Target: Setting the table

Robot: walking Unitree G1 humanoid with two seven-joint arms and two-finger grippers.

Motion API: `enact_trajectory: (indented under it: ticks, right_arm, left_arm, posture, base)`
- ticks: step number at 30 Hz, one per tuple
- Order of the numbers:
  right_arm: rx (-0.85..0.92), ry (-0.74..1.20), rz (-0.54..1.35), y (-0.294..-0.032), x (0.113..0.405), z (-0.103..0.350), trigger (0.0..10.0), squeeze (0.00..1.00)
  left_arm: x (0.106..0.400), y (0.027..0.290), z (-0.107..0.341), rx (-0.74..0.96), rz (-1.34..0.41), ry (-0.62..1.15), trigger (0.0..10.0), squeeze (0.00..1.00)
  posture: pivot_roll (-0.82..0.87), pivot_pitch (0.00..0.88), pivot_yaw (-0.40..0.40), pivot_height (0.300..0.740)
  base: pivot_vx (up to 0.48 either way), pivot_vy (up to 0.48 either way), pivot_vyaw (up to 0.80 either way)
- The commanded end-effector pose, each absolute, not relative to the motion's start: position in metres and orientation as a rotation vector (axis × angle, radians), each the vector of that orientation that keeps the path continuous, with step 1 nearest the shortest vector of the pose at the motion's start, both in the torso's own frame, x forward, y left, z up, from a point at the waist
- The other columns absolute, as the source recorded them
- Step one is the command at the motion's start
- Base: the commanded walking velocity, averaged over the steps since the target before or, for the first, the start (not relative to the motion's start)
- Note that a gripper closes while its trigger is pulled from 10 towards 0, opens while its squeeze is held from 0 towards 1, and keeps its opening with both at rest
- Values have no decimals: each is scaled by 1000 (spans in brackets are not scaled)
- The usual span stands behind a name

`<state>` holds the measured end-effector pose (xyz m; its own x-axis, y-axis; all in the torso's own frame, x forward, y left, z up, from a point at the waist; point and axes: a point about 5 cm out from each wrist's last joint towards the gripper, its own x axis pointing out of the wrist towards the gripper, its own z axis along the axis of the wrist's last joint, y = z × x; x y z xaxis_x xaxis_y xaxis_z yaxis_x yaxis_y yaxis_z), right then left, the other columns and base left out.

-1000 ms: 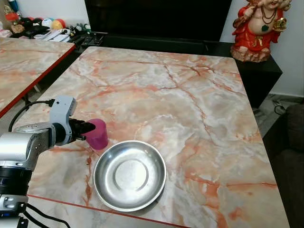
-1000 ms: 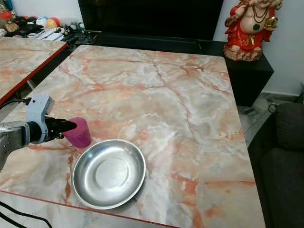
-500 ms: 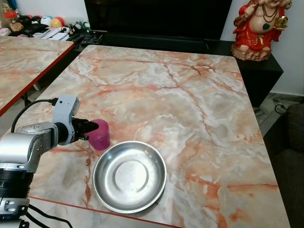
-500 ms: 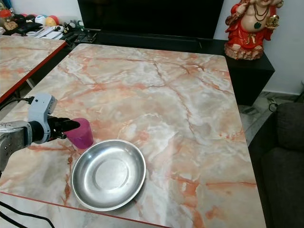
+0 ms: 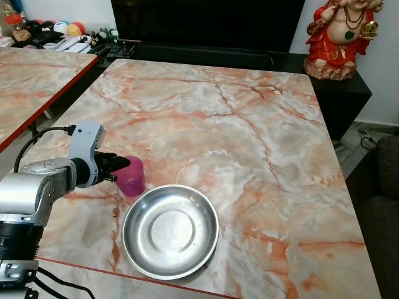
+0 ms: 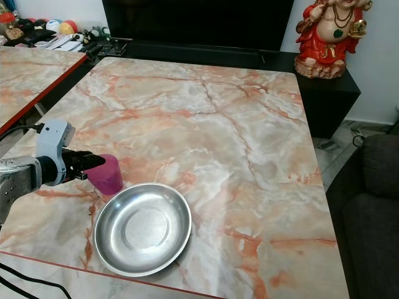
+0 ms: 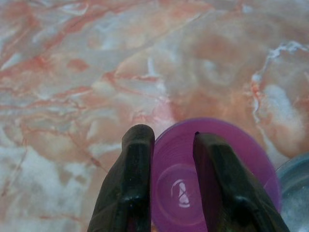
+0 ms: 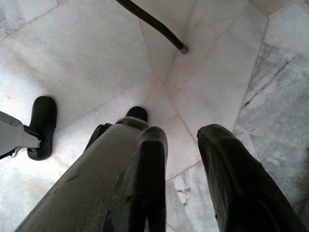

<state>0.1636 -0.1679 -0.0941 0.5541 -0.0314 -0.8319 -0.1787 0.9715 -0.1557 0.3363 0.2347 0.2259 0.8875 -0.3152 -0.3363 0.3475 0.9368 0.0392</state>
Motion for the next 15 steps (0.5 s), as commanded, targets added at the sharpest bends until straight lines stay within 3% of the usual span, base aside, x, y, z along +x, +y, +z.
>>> enact_trajectory:
  ticks: [1, 7, 15]
  right_arm:
    - [-226, 1013, 83, -169, 157, -97, 10000, 0]
    - [-226, 1013, 85, -169, 156, -97, 10000, 0]
    - [-227, 1014, 87, -169, 156, -97, 10000, 0]
  left_arm:
    - [334, 240, 229, 110, -339, 318, 10000, 0]
    - [333, 242, 236, 120, -324, 277, 10000, 0]
    - [333, 249, 269, 190, -164, -77, 10000, 0]
  posture:
    - [67, 145, 9, 740]
    - [69, 146, 8, 740]
    - [68, 145, 16, 740]
  base:
    - [0, 0, 0]
    - [0, 0, 0]
    - [0, 0, 0]
